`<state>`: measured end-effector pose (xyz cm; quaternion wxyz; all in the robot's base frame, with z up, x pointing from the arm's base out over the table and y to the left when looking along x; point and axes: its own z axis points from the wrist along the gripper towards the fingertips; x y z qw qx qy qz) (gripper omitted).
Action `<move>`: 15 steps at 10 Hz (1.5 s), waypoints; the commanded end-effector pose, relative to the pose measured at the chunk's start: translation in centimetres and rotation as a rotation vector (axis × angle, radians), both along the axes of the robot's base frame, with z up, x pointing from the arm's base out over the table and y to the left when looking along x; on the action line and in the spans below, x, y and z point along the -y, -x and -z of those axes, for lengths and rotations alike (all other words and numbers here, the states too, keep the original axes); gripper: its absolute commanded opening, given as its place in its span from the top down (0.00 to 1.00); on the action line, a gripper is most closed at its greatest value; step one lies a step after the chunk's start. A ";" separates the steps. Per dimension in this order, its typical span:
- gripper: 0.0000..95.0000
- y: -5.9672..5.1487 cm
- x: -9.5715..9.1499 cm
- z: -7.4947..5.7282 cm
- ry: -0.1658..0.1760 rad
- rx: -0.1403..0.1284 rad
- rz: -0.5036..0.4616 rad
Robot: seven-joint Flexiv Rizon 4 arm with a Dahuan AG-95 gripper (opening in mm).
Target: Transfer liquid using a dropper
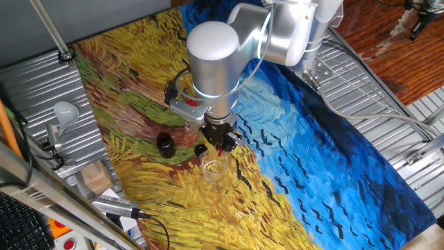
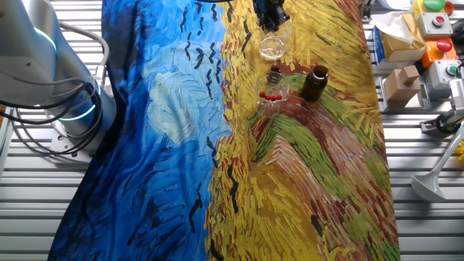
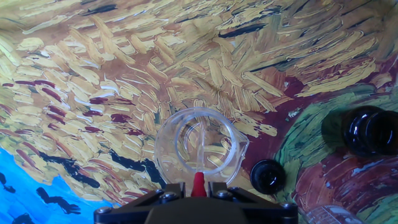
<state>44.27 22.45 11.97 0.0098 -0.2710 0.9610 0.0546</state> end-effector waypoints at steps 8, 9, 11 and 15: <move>1.00 0.0 0.0 0.0 0.003 0.005 -0.012; 1.00 0.0 0.0 0.0 0.003 0.005 -0.012; 1.00 0.0 0.0 0.0 0.003 0.005 -0.012; 1.00 0.0 0.0 0.0 0.003 0.005 -0.012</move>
